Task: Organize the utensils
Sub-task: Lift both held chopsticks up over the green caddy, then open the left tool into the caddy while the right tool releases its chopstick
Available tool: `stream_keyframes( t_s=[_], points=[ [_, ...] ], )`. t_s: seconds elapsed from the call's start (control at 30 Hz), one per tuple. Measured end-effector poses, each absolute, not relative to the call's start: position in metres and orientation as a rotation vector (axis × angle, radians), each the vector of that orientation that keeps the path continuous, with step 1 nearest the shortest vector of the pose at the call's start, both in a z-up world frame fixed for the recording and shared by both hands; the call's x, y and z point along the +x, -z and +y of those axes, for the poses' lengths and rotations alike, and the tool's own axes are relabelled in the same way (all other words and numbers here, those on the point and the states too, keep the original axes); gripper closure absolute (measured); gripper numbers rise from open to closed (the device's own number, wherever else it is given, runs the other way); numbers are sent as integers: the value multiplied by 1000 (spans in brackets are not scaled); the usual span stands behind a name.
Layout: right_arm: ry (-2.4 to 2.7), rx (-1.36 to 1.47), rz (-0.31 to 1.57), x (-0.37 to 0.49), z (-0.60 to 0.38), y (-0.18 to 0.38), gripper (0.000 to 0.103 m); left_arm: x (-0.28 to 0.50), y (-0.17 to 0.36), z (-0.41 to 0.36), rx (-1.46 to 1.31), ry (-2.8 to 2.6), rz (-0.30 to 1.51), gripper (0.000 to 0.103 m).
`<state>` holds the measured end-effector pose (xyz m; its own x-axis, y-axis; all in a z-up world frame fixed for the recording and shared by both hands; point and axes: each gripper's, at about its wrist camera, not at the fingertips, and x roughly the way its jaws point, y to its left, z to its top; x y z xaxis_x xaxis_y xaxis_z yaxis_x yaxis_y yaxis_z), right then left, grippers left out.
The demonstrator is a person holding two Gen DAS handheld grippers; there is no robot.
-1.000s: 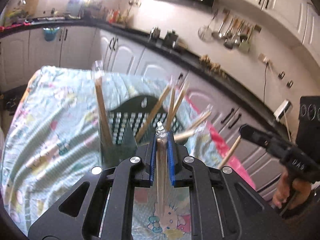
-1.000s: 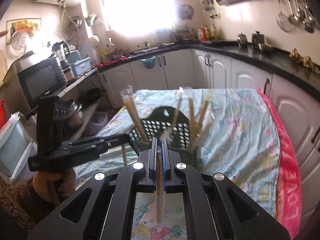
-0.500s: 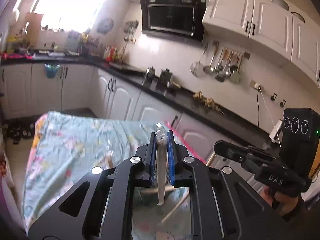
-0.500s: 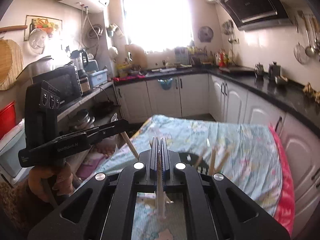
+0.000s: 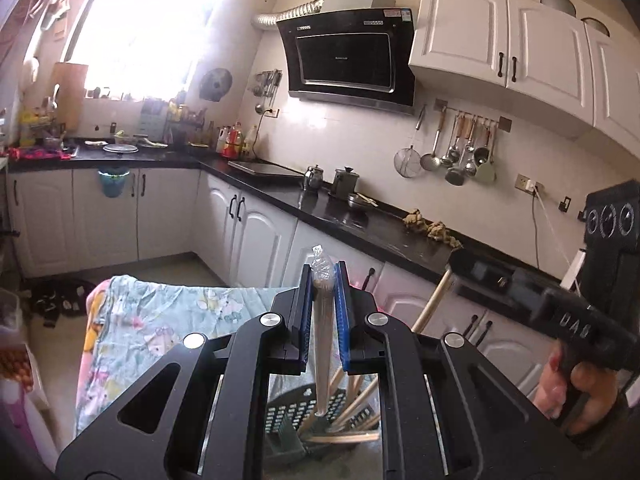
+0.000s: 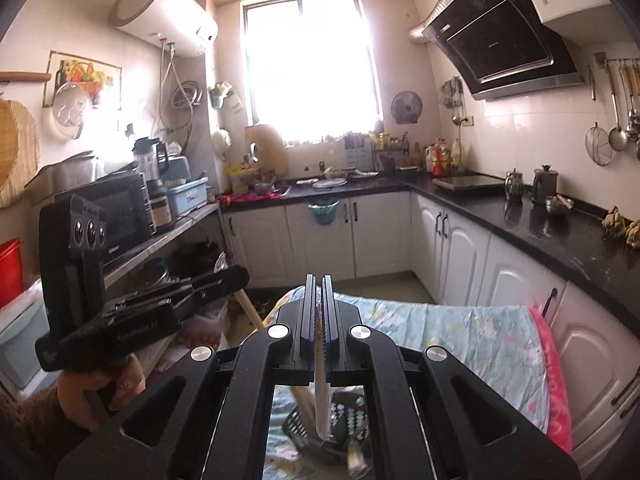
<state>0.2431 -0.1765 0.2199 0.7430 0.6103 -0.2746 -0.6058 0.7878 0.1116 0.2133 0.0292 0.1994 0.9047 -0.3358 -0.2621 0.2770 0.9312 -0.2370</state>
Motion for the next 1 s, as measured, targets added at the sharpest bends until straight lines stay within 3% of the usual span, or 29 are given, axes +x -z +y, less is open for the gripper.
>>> stream_keyframes(
  t_s=[1.0],
  points=[
    [-588,12,452,298,-180,-140,100,258,-109,1,-126,272,466,96]
  ],
)
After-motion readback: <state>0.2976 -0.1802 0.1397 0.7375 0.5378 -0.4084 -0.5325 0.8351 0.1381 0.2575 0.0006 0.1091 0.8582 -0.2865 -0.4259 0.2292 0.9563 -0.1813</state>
